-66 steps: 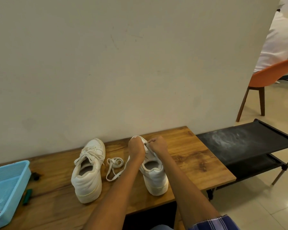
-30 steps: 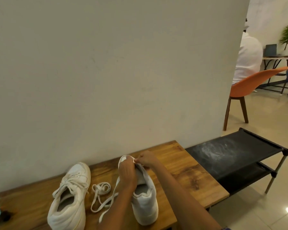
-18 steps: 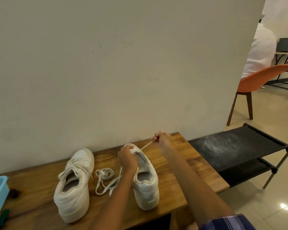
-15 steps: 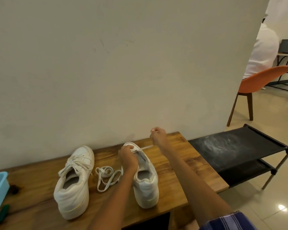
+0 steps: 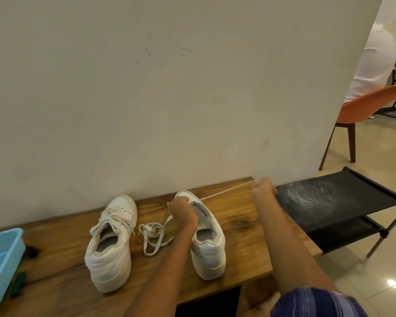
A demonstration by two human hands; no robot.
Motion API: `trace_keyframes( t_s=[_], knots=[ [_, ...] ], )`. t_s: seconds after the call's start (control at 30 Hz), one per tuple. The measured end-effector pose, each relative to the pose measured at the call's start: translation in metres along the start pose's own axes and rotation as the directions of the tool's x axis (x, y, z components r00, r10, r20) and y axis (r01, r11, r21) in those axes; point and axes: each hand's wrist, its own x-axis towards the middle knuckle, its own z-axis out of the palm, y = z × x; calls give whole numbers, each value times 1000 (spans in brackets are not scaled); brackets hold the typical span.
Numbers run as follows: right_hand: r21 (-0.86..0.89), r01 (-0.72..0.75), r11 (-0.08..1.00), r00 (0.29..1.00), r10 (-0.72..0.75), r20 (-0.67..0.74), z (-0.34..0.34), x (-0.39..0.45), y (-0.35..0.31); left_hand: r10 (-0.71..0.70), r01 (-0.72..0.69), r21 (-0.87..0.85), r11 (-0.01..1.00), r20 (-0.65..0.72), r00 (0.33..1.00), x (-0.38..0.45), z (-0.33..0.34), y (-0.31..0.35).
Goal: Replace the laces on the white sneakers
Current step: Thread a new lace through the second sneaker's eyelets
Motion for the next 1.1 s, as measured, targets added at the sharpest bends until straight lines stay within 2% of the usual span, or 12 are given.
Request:
trace_keyframes(
  t_s=[0.1, 0.17, 0.2, 0.27, 0.37, 0.6, 0.67, 0.77, 0.83, 0.9, 1.0, 1.1],
  knots=[
    [218, 55, 974, 990, -25, -137, 6, 8, -10, -3, 3, 25, 1000, 4, 1000, 3, 2, -1],
    [129, 162, 978, 984, -150, -95, 28, 1, -9, 7, -7, 15, 1000, -3, 1000, 3, 4, 1],
    [-11, 246, 969, 967, -244, 74, 40, -4, -4, 16, -16, 12, 1000, -6, 1000, 3, 3, 0],
    [-275, 495, 824, 802, -313, 508, 60, -19, 15, 28, -28, 26, 999, -4, 1000, 3, 2, 0],
    [-410, 714, 568, 604, -204, 770, 73, -31, 42, 41, -40, 22, 999, -12, 999, 2, 2, -1],
    [-555, 672, 489, 697, -167, 697, 82, -36, 44, 31, -31, -15, 999, -2, 1000, 2, 2, 0],
    [-516, 564, 645, 773, -194, 604, 73, -32, 40, 40, -39, -33, 999, 12, 999, 0, 0, 0],
    [-111, 238, 965, 965, -223, 135, 48, -17, 22, 36, -35, -50, 998, 17, 999, -2, 0, -1],
    [255, 68, 965, 974, -9, -226, 27, -11, -5, 46, -46, -60, 997, -7, 999, -2, 2, -1],
    [258, 122, 958, 939, -27, -343, 19, -6, -21, 45, -46, -60, 997, -9, 999, -1, 4, -3],
    [-106, 391, 914, 920, -390, 32, 30, -14, -20, 49, -51, -54, 997, -26, 998, -1, 5, -4],
    [-423, 656, 624, 707, -313, 634, 54, -18, 11, 72, -72, -34, 997, -22, 997, -1, 3, -4]
  ],
)
